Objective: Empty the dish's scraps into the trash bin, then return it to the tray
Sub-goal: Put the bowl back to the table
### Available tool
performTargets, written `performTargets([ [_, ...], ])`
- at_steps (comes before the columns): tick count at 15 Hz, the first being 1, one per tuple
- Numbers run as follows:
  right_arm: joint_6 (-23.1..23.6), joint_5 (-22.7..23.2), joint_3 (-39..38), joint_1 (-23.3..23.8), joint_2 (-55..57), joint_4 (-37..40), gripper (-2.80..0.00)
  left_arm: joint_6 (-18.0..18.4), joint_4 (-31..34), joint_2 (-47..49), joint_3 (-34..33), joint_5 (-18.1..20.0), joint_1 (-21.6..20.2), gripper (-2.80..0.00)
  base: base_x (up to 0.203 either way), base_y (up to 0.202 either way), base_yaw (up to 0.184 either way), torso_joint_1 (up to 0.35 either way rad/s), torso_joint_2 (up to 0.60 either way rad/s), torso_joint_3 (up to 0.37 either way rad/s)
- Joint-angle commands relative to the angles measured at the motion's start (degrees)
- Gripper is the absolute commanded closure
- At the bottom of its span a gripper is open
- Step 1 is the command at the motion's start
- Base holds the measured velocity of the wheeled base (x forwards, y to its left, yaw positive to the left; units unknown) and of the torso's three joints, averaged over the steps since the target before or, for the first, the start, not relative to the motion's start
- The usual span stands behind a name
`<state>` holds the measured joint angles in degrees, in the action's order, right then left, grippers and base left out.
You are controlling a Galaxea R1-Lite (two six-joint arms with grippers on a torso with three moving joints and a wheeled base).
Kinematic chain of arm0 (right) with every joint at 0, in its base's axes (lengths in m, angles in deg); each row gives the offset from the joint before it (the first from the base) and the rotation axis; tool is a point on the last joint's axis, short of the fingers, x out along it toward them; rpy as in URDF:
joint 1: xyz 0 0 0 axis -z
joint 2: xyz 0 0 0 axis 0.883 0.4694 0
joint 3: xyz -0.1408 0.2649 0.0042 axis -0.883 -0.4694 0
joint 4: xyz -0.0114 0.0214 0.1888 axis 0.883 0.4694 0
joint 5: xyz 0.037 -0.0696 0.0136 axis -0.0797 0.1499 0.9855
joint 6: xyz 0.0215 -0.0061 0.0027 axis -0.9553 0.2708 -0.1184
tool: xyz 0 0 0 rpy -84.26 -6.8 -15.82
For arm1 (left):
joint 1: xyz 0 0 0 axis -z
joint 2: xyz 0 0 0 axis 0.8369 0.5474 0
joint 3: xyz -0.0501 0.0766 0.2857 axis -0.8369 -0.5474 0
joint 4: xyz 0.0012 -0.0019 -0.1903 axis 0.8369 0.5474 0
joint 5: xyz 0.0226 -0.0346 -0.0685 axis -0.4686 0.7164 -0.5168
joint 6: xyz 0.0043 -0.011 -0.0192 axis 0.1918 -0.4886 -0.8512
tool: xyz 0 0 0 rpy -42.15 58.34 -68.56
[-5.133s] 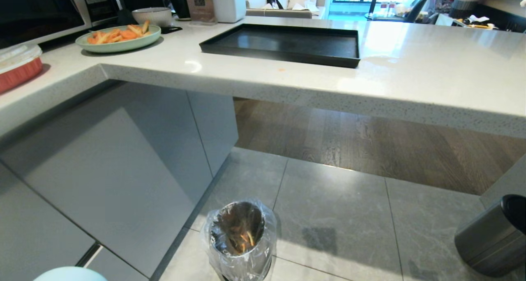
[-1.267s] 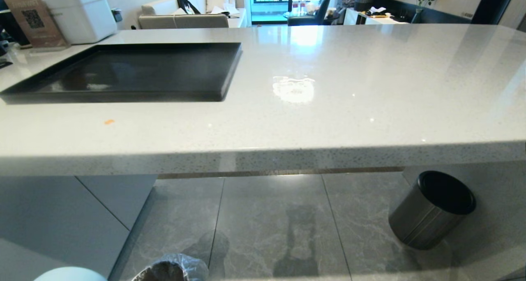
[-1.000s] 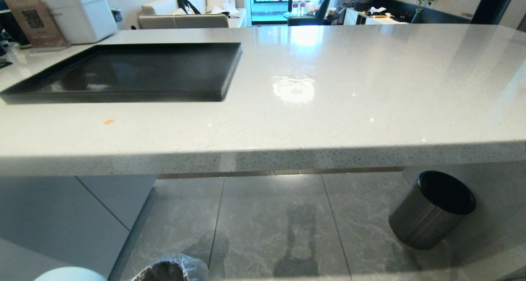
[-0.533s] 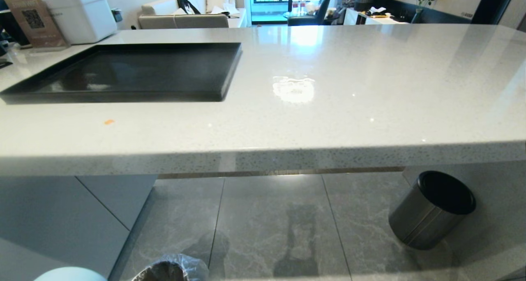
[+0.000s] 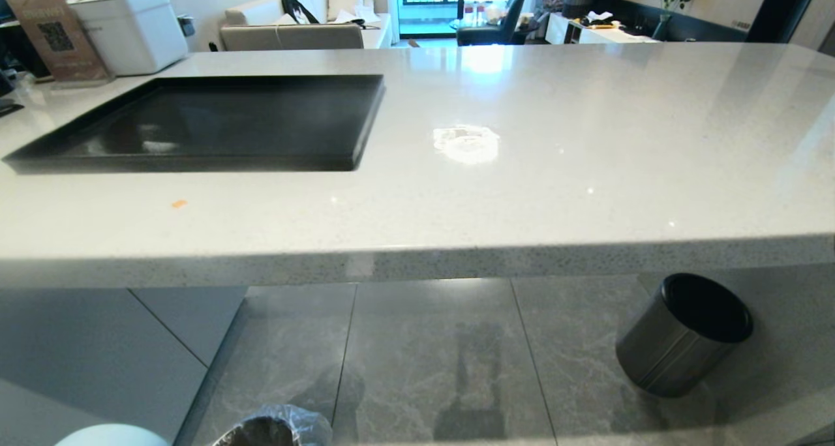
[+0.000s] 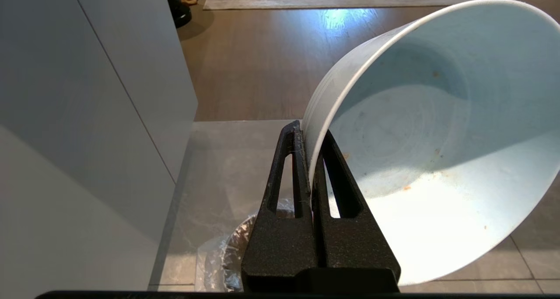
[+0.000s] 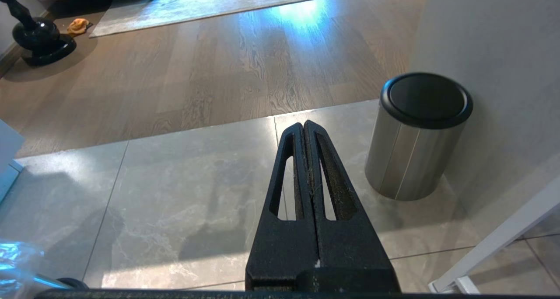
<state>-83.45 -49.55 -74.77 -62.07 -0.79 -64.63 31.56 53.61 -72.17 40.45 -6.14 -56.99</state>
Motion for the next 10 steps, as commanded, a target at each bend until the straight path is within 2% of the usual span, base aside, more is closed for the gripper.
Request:
performTargets([
  [1,0.06,0.01,0.00,-0.01,-0.02,0.00,0.00,-0.07,-0.06,0.01,0.00,0.00,0.01,0.00,0.000,0.000,0.000,-0.036,-0.32,-0.364],
  [10,0.06,0.01,0.00,-0.01,-0.02,0.00,0.00,-0.07,-0.06,0.01,0.00,0.00,0.01,0.00,0.000,0.000,0.000,0.020,-0.43,-0.402],
])
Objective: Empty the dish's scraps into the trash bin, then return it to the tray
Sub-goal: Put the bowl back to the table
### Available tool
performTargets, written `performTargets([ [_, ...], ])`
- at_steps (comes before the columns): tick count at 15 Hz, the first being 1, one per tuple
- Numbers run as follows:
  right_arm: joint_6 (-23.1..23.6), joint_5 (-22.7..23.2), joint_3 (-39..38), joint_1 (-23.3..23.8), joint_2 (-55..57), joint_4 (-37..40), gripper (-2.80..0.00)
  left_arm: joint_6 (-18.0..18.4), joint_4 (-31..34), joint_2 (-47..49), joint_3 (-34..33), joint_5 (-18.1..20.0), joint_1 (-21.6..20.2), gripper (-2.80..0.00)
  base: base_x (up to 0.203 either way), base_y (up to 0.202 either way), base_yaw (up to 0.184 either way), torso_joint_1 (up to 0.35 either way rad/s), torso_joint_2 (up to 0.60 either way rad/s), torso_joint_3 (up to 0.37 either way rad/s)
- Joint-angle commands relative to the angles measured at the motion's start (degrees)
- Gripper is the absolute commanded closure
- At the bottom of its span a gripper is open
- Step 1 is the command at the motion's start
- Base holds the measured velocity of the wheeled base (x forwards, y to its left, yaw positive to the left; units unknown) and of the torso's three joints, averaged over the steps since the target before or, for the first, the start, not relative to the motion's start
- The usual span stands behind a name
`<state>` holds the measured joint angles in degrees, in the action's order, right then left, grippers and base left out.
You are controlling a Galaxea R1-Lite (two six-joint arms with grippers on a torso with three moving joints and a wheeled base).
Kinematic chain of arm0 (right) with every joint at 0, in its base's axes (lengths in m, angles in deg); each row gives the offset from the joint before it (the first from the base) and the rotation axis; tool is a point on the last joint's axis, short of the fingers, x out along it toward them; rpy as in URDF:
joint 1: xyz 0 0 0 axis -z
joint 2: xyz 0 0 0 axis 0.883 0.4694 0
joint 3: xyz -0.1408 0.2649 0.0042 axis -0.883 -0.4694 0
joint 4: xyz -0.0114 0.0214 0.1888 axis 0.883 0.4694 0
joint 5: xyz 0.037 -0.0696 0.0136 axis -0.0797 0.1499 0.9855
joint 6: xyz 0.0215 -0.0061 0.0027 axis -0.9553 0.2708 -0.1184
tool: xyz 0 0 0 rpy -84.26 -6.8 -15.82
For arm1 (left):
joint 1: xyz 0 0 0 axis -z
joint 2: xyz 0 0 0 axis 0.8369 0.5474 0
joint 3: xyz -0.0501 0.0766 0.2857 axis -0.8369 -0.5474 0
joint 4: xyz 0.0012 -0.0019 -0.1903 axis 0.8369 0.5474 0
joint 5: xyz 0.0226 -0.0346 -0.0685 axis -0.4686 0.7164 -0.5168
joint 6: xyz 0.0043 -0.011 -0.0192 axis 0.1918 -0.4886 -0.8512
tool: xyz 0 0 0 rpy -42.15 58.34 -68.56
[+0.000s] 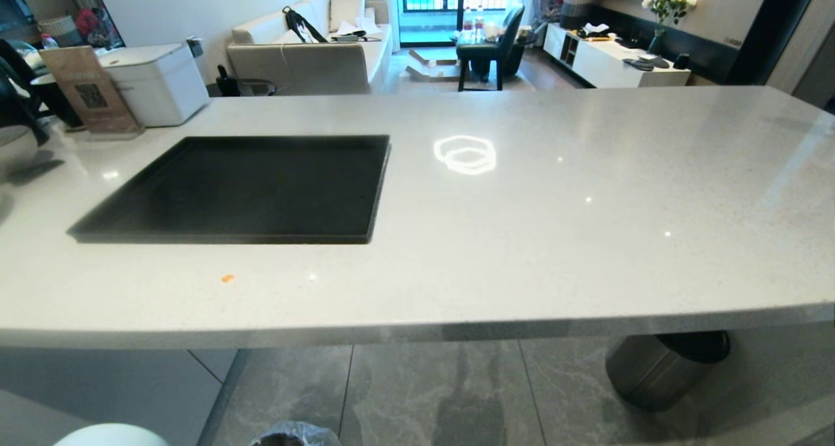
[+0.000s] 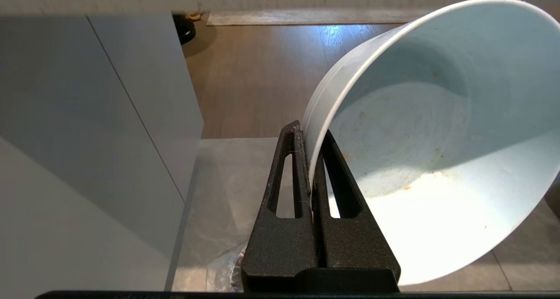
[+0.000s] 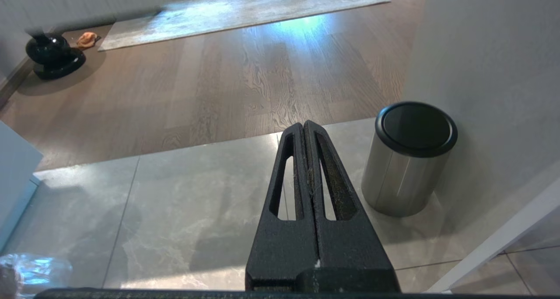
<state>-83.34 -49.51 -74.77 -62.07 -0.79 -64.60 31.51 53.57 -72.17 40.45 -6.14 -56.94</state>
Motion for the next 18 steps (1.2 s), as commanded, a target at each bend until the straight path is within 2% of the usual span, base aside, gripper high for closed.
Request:
performTargets([
  [1,-0.04,-0.03,0.00,-0.01,-0.02,-0.02,0.00,-0.02,-0.02,0.01,0.00,0.00,-0.04,0.00,0.000,0.000,0.000,0.090,-0.46,-0.375],
  [9,0.05,-0.03,0.00,-0.01,-0.02,-0.02,0.00,-0.02,-0.02,0.01,0.00,0.00,-0.04,0.00,0.000,0.000,0.000,0.134,-0.50,-0.368],
  [18,0.05,-0.03,0.00,-0.01,-0.02,-0.02,0.00,-0.02,-0.02,0.01,0.00,0.00,-0.04,0.00,0.000,0.000,0.000,0.207,-0.58,-0.374],
])
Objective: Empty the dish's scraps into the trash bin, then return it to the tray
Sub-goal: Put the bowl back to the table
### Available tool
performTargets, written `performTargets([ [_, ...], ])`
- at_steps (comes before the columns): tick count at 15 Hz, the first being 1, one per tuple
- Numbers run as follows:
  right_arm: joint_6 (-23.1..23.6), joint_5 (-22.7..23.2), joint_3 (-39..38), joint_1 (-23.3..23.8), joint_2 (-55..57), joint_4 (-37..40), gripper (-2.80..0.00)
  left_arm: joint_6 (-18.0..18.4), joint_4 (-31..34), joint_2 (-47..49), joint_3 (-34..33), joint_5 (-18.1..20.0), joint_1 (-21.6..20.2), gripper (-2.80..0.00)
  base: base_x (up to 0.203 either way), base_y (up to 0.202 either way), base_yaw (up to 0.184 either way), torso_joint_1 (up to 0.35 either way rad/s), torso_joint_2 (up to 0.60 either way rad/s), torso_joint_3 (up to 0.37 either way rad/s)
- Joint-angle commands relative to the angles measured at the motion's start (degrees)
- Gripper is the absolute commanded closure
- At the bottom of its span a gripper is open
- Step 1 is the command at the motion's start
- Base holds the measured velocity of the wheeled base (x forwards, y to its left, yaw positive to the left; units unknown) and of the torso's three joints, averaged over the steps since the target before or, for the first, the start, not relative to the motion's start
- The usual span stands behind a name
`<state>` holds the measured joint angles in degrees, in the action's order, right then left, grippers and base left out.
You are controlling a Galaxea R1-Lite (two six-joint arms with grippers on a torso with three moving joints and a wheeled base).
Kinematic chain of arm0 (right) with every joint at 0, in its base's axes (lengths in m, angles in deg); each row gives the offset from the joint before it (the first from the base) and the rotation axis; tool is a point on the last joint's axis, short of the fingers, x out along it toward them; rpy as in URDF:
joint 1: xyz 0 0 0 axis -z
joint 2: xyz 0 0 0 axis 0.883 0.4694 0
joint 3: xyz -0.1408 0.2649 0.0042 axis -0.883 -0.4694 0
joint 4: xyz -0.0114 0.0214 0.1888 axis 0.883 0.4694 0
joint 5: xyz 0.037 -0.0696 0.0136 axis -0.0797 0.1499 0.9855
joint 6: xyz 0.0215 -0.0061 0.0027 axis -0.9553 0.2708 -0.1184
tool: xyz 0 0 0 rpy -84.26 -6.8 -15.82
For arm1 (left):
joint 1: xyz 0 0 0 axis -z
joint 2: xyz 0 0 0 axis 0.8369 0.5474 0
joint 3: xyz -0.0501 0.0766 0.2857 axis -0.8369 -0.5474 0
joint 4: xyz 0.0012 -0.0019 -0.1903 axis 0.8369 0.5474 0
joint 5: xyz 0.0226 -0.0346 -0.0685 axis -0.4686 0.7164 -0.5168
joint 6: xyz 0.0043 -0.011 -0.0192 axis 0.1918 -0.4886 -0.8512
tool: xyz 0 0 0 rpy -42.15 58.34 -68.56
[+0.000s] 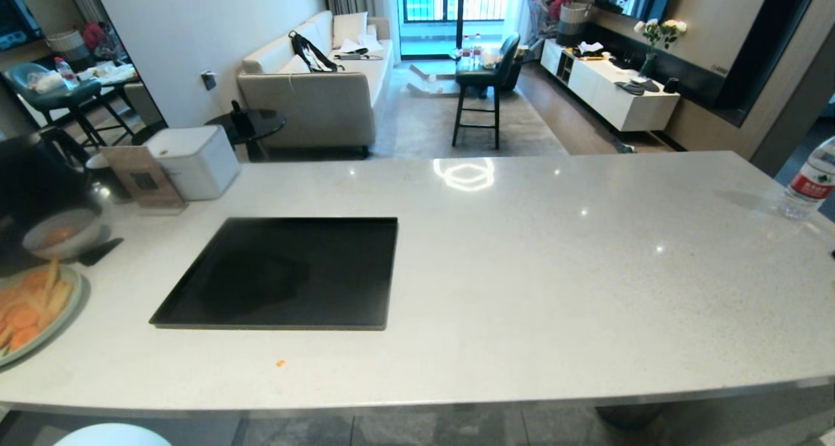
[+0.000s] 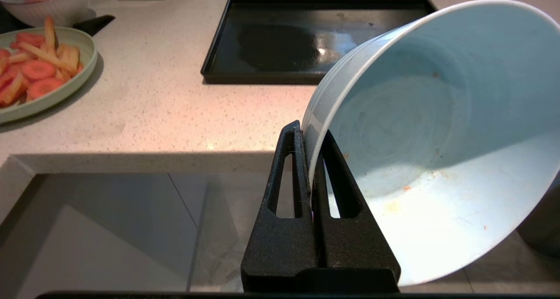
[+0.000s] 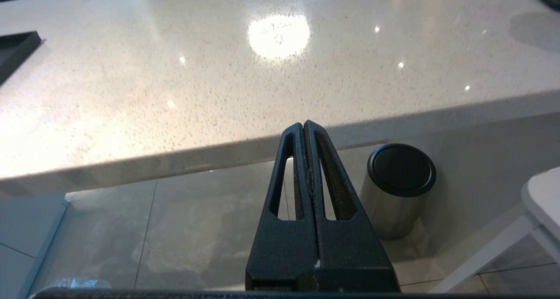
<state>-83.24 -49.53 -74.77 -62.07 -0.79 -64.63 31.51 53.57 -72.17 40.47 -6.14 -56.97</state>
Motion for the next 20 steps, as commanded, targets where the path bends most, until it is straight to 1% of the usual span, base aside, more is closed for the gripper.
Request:
performTargets([
  [1,-0.05,-0.01,0.00,-0.01,-0.02,0.00,0.00,-0.02,-0.02,0.01,-0.02,0.00,-0.02,0.00,0.000,0.000,0.000,0.217,-0.53,-0.318],
  [13,-0.14,-0.01,0.00,-0.01,-0.02,0.00,0.00,-0.02,-0.02,0.01,-0.02,0.00,-0.02,0.00,0.000,0.000,0.000,0.153,-0.36,-0.208],
  [20,-0.23,-0.01,0.00,-0.01,-0.02,0.00,0.00,-0.02,-0.02,0.01,-0.02,0.00,-0.02,0.00,0.000,0.000,0.000,0.010,-0.03,-0.015],
])
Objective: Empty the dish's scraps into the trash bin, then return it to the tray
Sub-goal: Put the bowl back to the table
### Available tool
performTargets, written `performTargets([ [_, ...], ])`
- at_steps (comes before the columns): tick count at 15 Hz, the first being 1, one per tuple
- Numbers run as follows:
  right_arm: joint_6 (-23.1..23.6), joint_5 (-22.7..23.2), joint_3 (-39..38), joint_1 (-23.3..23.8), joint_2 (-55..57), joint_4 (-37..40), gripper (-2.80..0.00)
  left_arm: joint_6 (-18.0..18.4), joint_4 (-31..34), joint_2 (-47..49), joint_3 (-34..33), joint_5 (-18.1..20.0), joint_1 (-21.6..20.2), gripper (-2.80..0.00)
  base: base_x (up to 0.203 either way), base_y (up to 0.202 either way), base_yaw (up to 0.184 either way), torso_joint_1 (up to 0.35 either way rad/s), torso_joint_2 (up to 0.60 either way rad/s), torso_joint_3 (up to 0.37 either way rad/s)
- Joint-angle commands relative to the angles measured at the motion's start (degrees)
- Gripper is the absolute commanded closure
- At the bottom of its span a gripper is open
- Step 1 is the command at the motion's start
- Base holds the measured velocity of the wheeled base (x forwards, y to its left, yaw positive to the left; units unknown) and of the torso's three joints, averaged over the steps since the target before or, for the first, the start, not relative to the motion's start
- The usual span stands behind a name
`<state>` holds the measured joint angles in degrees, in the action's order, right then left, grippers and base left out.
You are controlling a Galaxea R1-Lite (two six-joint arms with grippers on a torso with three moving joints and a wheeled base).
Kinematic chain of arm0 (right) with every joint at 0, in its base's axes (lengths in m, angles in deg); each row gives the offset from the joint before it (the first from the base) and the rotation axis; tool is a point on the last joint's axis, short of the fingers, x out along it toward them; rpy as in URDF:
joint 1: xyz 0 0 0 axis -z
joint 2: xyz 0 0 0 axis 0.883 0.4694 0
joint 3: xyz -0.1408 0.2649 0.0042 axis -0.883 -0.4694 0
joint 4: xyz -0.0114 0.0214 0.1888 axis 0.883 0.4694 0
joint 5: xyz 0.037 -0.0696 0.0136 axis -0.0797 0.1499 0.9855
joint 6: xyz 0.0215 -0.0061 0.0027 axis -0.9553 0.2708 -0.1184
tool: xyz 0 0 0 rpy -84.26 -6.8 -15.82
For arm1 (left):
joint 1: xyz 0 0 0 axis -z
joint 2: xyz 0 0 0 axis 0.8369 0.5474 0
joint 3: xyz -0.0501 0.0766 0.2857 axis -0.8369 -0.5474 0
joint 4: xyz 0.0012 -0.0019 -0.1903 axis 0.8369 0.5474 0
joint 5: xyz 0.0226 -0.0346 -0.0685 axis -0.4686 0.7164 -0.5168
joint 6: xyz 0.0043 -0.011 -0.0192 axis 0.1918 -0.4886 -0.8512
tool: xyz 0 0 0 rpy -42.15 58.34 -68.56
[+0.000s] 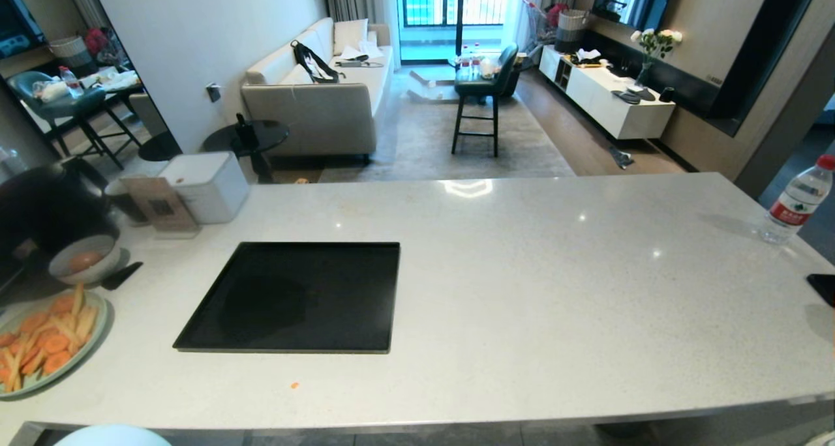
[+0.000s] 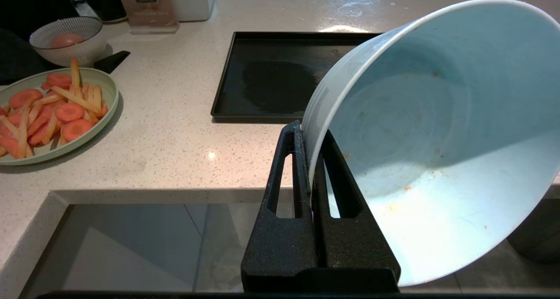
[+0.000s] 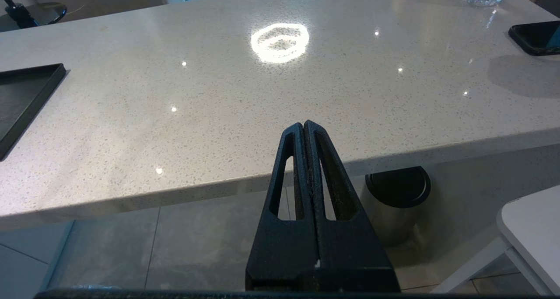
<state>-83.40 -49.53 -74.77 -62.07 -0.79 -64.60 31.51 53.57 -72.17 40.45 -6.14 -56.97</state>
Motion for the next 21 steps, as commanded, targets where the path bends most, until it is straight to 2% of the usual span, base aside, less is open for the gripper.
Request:
performTargets([
  [1,-0.07,-0.01,0.00,-0.01,-0.02,-0.03,0.00,-0.02,-0.02,0.01,0.00,0.00,-0.02,0.00,0.000,0.000,0.000,0.000,0.00,0.000],
  [16,-0.07,-0.01,0.00,-0.01,-0.02,-0.03,0.00,-0.20,0.99,1.04,0.36,0.37,-0.02,0.00,0.000,0.000,0.000,0.000,0.00,0.000],
  [18,-0.07,-0.01,0.00,-0.01,-0.02,-0.03,0.00,-0.21,1.85,4.45,3.38,0.34,0.00,0.00,0.000,0.000,0.000,0.000,0.00,0.000],
  [21,-0.07,-0.01,0.00,-0.01,-0.02,-0.03,0.00,-0.25,3.87,14.87,9.59,0.30,1.12,0.00,0.000,0.000,0.000,0.000,0.00,0.000],
])
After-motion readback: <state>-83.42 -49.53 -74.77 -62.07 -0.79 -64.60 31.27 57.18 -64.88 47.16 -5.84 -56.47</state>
